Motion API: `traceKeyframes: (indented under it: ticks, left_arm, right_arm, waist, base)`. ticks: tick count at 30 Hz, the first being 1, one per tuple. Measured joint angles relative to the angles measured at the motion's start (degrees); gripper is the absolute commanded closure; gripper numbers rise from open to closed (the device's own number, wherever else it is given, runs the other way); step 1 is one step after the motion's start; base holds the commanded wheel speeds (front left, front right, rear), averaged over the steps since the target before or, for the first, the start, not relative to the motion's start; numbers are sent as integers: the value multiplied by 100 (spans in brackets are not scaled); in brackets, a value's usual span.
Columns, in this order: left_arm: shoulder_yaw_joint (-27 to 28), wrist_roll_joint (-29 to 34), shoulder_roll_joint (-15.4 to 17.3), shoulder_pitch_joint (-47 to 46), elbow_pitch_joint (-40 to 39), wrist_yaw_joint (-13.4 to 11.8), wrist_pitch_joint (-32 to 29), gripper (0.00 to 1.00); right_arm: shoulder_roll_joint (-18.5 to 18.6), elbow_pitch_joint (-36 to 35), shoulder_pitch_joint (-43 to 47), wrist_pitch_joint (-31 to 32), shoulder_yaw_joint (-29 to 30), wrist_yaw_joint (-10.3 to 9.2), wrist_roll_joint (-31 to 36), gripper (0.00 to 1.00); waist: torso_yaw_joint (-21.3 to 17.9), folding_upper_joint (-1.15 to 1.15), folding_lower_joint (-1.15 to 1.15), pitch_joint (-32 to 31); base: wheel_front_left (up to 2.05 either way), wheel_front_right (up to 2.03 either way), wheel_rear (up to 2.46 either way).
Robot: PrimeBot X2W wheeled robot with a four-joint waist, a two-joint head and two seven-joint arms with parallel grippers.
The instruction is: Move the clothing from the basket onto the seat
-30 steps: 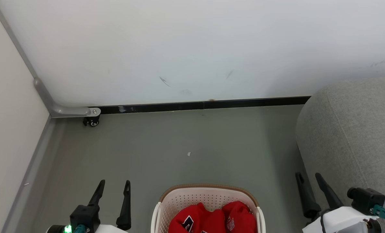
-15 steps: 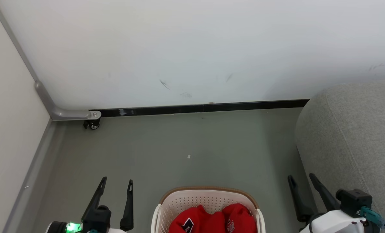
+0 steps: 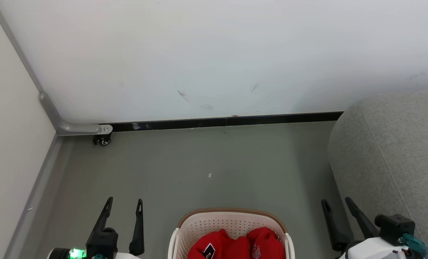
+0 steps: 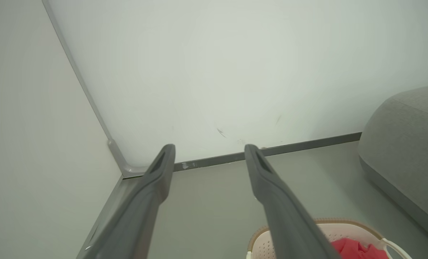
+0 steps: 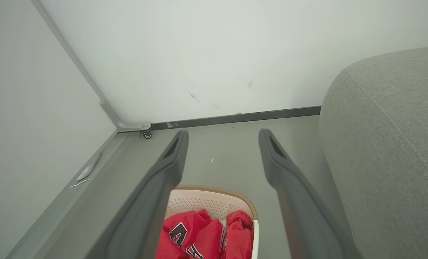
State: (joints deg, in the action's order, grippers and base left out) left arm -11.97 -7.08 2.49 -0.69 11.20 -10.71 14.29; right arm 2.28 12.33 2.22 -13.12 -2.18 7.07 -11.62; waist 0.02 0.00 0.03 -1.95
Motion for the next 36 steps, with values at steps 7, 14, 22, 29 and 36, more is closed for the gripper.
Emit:
traceKeyframes:
  ticks: [7,14,22,29,36]
  left_arm:
    - [0,-11,-2,-1,13,-1,0,0]
    - [8,-47,-3,-7,30,-7,0,0]
    - [11,-47,-5,-10,30,-32,0,0]
    - [5,-45,-7,-14,42,-32,0,0]
    - [-183,33,120,-138,292,89,0,0]
  right_arm:
    - [0,0,-1,-1,3,0,-10,0]
    - [0,-1,-2,-1,-4,0,-40,0]
    - [0,-5,-5,-1,-5,0,-48,0]
    - [0,-40,-7,-7,-13,0,-91,0]
    - [-1,-103,-6,-51,8,1,-90,0]
  waist:
    - [-3,0,0,2]
    - [-4,0,0,9]
    - [-1,0,-1,27]
    - [0,0,-1,79]
    - [-14,0,-1,165]
  base:
    - [0,0,0]
    - [0,0,0]
    - [0,0,0]
    - [0,0,0]
    - [0,0,0]
